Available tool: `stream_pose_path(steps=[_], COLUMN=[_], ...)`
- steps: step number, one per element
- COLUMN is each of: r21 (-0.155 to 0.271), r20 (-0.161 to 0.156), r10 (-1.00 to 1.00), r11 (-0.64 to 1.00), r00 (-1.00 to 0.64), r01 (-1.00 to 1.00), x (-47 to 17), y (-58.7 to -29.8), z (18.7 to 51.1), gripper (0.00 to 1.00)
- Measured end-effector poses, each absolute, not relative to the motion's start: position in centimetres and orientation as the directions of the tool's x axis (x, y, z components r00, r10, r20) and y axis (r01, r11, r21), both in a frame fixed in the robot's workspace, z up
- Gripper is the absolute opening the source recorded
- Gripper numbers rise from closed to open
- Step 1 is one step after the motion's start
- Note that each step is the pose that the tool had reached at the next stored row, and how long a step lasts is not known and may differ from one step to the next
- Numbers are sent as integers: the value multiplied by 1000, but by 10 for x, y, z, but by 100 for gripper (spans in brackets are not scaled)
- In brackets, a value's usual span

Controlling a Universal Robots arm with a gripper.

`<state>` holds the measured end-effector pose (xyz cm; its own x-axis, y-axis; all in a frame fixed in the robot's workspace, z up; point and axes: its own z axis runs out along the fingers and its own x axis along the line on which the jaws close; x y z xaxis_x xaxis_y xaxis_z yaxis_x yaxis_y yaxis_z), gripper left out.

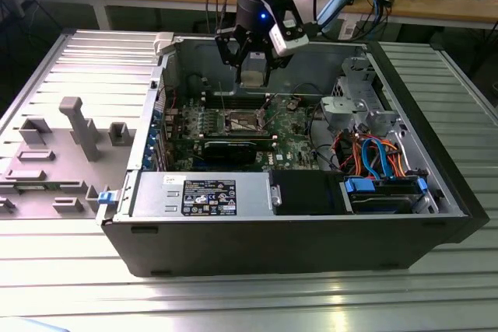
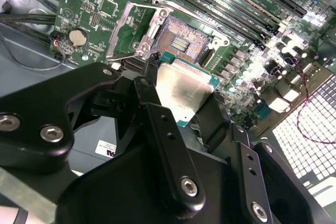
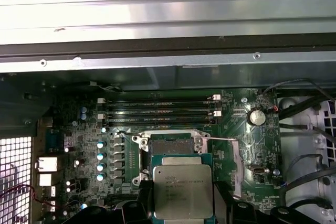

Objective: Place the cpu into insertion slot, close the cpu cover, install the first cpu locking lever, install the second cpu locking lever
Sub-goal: 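Place the cpu into insertion slot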

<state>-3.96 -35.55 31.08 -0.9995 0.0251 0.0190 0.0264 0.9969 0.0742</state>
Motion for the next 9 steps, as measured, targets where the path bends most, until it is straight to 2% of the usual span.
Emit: stream_pose_path(steps=[9], r21=[74], r20=[19], r10=[25], r11=[997], r00=[-1000], r01=[26], x=[-40], y=[-355], z=[309], gripper=[55])
